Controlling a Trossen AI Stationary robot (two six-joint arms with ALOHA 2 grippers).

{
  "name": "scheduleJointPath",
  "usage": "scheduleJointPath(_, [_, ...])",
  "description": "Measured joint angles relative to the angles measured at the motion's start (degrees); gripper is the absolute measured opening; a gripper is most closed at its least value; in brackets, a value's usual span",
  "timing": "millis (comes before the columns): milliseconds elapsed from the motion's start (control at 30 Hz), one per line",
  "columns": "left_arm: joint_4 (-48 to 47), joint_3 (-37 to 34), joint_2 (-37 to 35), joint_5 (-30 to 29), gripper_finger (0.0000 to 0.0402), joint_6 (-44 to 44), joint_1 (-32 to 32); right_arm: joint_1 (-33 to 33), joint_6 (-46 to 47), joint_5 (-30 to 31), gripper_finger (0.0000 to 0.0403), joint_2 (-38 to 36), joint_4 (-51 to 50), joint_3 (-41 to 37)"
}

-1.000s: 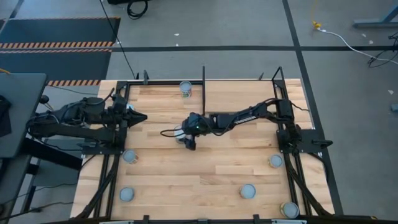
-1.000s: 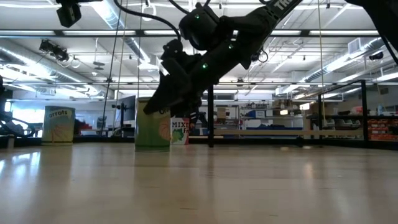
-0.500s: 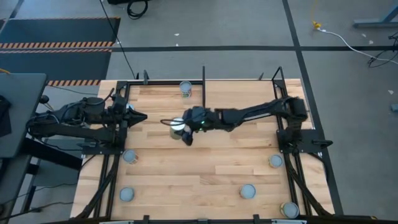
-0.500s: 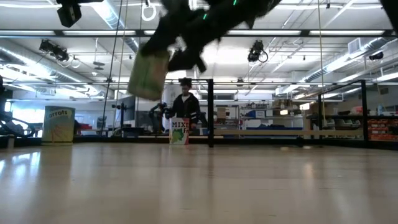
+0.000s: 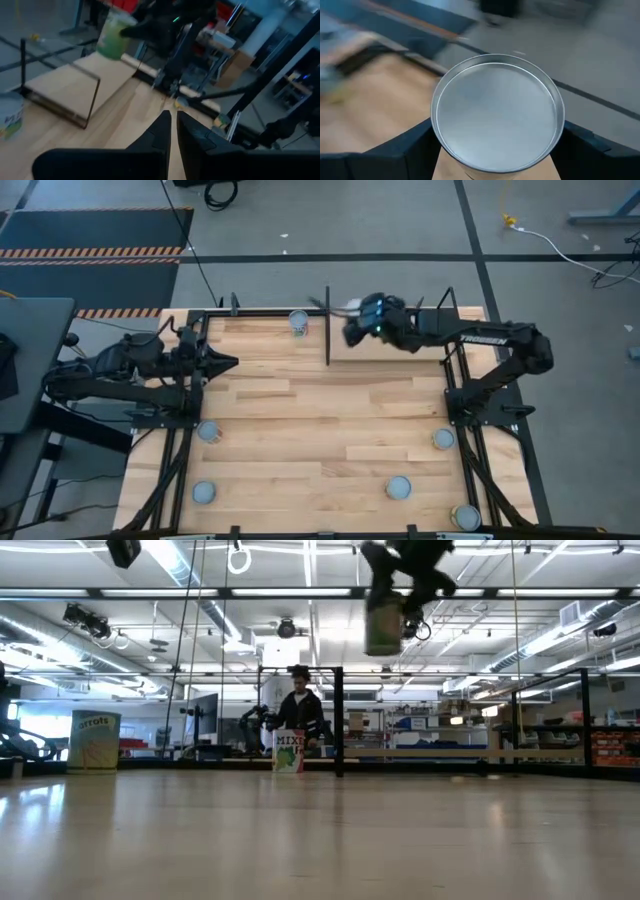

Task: Pick and place cans onto a shelf
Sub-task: Put the yellow/green can on the shelf

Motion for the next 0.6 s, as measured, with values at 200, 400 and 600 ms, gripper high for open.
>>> scheduleJointPath(200, [8.05,-0.01,2.77,0.05,0.0036,-0.57,0.00,-11.76,0.31,-1.29,0.0319,-1.70,5.30,-9.89])
scheduleJointPath(400, [12.11,-0.01,9.43,2.37,0.0036,-8.36,0.07,-21.86,-5.51,-11.28,0.0319,3.69,17.29,-16.94])
scheduleJointPath(600, [12.00,1.74,15.68,6.86,0.0036,-12.94,5.35,-26.13,-9.40,-15.09,0.0319,11.91,28.68,-16.98])
